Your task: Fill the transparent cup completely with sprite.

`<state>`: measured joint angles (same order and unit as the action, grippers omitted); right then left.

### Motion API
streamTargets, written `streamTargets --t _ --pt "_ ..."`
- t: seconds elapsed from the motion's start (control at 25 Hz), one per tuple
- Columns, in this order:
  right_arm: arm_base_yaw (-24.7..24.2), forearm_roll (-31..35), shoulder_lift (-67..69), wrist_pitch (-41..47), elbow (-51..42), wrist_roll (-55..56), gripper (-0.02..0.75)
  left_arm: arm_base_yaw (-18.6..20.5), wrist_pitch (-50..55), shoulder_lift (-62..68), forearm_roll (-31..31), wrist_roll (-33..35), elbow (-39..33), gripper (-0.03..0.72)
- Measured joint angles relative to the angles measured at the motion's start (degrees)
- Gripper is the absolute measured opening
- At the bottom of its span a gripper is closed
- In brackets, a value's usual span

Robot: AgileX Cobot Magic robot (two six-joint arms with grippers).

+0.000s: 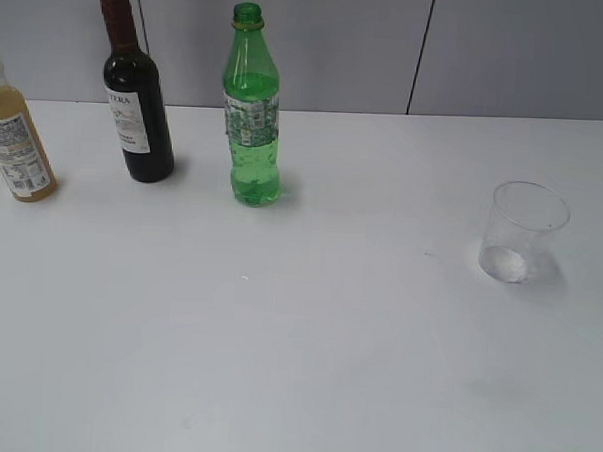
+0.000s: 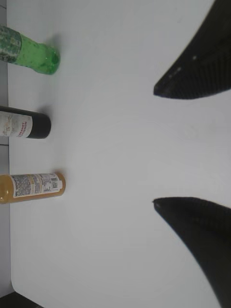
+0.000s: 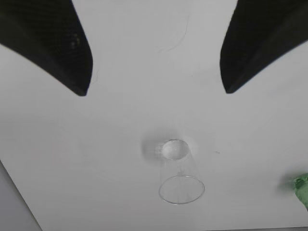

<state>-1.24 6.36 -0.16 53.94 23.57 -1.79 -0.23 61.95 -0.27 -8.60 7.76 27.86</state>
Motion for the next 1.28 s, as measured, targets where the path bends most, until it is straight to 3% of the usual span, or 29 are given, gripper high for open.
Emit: streamTargets --t 0.64,1.28 --pt "0.0 0.6 0.0 -1.4 0.8 -4.6 0.635 0.0 0.0 0.0 0.0 0.0 0.0 0.490" --pt "0.0 2.1 18.3 -29.0 1.4 -9.7 0.625 0.0 0.0 0.0 0.0 0.0 0.0 0.490"
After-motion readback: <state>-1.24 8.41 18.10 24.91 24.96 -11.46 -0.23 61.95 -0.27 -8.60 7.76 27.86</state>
